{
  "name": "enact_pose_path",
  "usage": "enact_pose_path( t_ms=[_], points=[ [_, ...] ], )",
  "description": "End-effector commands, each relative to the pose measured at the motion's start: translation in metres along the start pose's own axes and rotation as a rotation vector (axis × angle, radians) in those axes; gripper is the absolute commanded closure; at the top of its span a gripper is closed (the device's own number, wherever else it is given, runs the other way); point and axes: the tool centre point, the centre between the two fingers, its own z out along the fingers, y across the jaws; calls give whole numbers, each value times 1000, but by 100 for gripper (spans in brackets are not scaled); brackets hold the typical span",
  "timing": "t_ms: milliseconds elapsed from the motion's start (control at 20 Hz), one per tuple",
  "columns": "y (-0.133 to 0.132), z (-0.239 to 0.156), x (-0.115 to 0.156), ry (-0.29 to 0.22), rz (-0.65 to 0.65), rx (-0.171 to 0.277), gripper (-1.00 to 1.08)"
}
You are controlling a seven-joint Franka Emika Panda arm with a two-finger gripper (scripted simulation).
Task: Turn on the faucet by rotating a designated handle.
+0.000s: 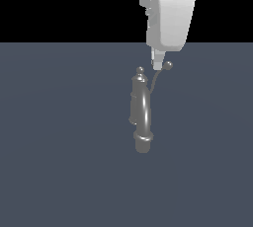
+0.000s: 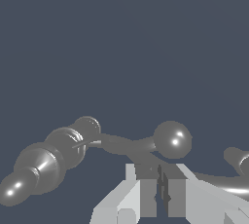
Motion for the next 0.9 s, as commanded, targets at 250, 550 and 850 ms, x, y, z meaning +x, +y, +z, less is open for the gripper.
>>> enact_pose_path(
  t_ms=[250,550,850],
  points=[
    [-13,0,17,0,6,-1,108],
    [-29,1,38,0,12,-2,108],
    [-44,1,57,0,19,-3,108]
  ],
)
